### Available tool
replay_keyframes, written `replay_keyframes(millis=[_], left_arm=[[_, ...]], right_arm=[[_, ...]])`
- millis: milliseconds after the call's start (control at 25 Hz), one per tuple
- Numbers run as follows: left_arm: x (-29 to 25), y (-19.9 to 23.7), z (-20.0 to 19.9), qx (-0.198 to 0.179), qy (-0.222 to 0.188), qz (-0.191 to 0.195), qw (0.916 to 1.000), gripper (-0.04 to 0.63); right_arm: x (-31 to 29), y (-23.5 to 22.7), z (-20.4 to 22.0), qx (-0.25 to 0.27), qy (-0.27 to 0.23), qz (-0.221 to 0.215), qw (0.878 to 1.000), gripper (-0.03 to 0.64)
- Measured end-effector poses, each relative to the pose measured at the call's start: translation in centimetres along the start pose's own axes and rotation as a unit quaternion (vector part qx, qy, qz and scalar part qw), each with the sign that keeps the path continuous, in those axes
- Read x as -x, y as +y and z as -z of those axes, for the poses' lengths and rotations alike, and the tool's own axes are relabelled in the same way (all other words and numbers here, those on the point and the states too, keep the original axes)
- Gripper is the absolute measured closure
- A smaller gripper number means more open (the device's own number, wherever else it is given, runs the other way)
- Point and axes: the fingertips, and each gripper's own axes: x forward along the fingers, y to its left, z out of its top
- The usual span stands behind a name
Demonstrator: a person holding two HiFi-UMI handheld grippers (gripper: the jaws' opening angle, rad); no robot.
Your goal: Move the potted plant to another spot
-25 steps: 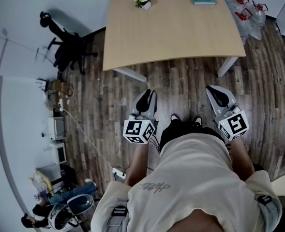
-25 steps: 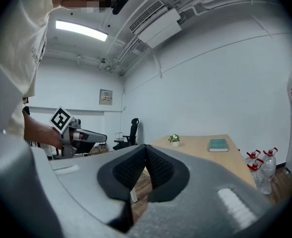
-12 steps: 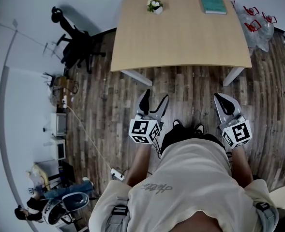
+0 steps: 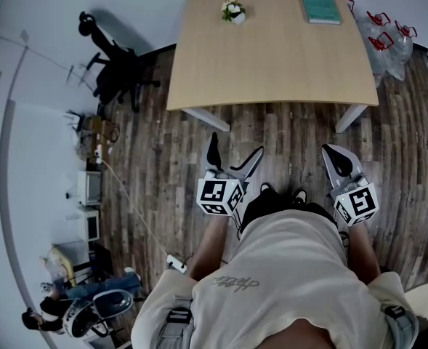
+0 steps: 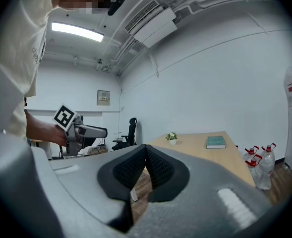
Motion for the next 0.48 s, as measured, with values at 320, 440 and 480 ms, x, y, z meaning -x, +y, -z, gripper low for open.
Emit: replay_keyframes(millis=[320,440,480], left_arm=[[0.2,-0.2,0.4,0.006,0.011,-0.007,0.9999,0.043],[0.8,0.7,1.5,0.017,0.027,-0.008,0.9995,0.046],[1.0,1.1,1.6,0.020,0.032,-0.006,0.9993,0.046]], right_arm=[[-0.7,0.5,2.7,-0.027,0.036,-0.031,0.999,0.614],[-2.0,1.3,3.1,-0.030,0.047,-0.045,0.997,0.614],[-2.7,1.6,2.9,-0.029,0.049,-0.049,0.997,0.614]])
